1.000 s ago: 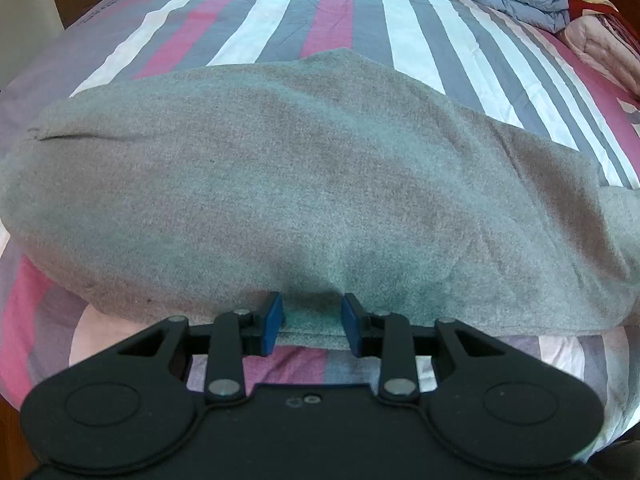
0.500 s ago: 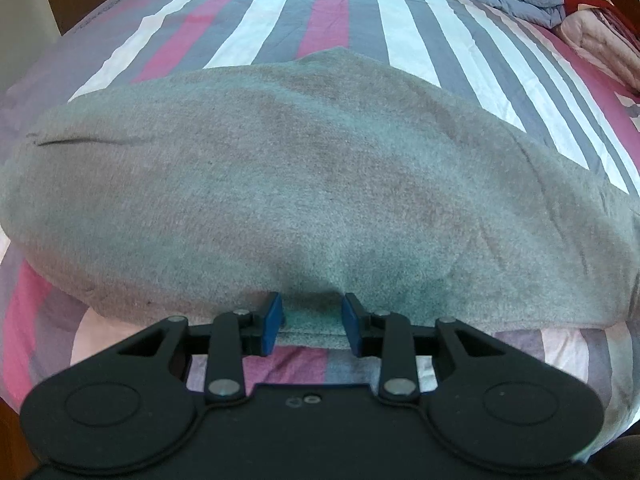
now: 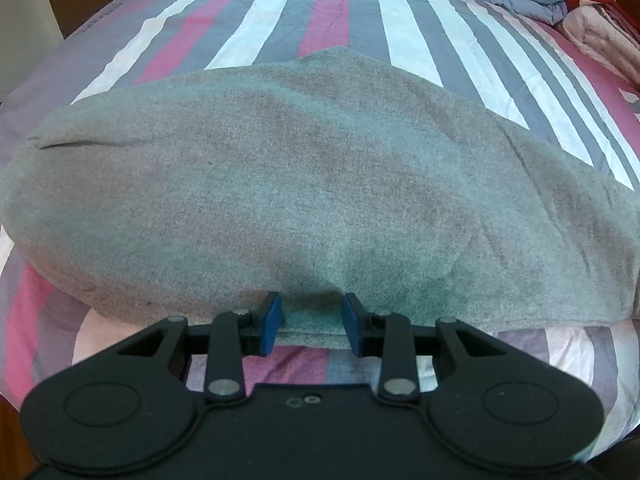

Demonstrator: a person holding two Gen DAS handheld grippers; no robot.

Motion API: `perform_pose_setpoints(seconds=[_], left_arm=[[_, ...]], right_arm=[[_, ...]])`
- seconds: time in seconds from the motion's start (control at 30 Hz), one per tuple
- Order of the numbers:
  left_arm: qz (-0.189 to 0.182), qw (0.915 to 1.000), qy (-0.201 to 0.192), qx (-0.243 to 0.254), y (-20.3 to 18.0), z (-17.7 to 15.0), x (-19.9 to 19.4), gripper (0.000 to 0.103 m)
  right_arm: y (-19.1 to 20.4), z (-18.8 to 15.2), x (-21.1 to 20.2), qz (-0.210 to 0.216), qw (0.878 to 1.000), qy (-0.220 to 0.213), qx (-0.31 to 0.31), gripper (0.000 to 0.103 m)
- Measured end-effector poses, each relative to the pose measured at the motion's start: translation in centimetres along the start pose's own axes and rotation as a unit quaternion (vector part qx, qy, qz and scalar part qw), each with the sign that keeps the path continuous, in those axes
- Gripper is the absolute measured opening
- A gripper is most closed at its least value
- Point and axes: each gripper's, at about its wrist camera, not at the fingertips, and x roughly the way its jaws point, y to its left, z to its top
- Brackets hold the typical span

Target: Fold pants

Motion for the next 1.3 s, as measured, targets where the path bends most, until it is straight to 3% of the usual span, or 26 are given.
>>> perform_pose_setpoints(seconds=[0.03, 0.07, 0.1, 0.13, 0.27, 0.33, 0.43, 0.5, 0.53, 0.57, 0.7, 0.77, 0.83, 0.9, 1.0, 1.17, 1.23, 1.3], left_arm=[[0.000, 1.0000, 0.000, -0.001, 0.0, 0.0, 0.0, 0.025], [0.000, 1.0000, 0.001, -0.002, 0.0, 0.0, 0.0, 0.025], [0.001, 1.0000, 0.002, -0.002, 0.0, 0.1, 0.0, 0.025], [0.001, 1.0000, 0.002, -0.002, -0.1, 0.1, 0.0, 0.025], [0.006, 1.0000, 0.002, -0.004, -0.3, 0.1, 0.1, 0.026], [0.009, 1.0000, 0.000, -0.002, -0.4, 0.1, 0.3, 0.027], [0.011, 0.9999, -0.001, -0.003, -0.5, -0.1, 0.2, 0.027], [0.010, 1.0000, 0.000, -0.001, -0.5, -0.1, 0.1, 0.027], [0.009, 1.0000, 0.000, -0.002, -0.4, -0.1, 0.1, 0.027], [0.009, 1.0000, 0.001, -0.001, -0.4, 0.0, 0.2, 0.027], [0.007, 0.9999, 0.003, -0.007, -0.3, 0.1, 0.3, 0.027], [0.007, 1.0000, 0.002, -0.006, -0.3, 0.1, 0.3, 0.027], [0.010, 0.9999, 0.001, -0.005, -0.5, 0.1, 0.5, 0.028], [0.014, 0.9999, 0.000, -0.002, -0.7, 0.0, 0.4, 0.028], [0.011, 0.9999, -0.001, -0.003, -0.6, -0.1, 0.4, 0.028], [0.007, 0.9999, 0.003, -0.013, -0.3, 0.1, 0.5, 0.029], [0.010, 0.9999, 0.001, -0.011, -0.4, 0.1, 0.5, 0.029], [0.015, 0.9999, -0.002, -0.004, -0.6, 0.0, 0.6, 0.030]], right_arm=[[0.2, 0.5, 0.5, -0.010, 1.000, 0.003, 0.006, 0.053], [0.6, 0.8, 0.9, -0.009, 1.000, -0.010, 0.010, 0.044], [1.2, 0.8, 0.8, -0.004, 1.000, -0.016, -0.007, 0.015], [2.4, 1.0, 0.7, -0.006, 0.999, -0.027, -0.043, 0.010], [9.0, -0.3, -1.2, 0.007, 0.968, -0.081, -0.235, 0.010], [9.8, -0.6, -1.7, 0.006, 0.961, -0.073, -0.266, 0.010], [8.6, -0.7, -1.0, -0.054, 0.947, -0.074, -0.307, 0.010], [6.0, -0.2, 1.0, -0.112, 0.958, -0.003, -0.265, 0.010], [4.3, 0.2, 1.2, -0.120, 0.968, 0.008, -0.221, 0.010], [3.1, 0.4, 0.5, -0.104, 0.974, 0.001, -0.199, 0.010], [3.4, 0.8, -0.5, -0.071, 0.975, -0.008, -0.209, 0.013], [2.8, 0.4, -1.6, -0.047, 0.982, -0.018, -0.183, 0.032], [1.7, -0.5, -2.0, -0.044, 0.983, -0.011, -0.176, 0.072], [1.3, -0.7, -1.6, -0.055, 0.984, 0.004, -0.169, 0.072], [1.6, -0.9, -1.4, -0.073, 0.982, -0.022, -0.172, 0.046], [4.5, -1.1, -1.1, -0.036, 0.983, -0.023, -0.178, 0.047], [3.7, -1.6, -1.5, -0.041, 0.984, -0.014, -0.170, 0.047], [1.0, -2.1, -2.0, -0.045, 0.991, -0.002, -0.124, 0.047]])
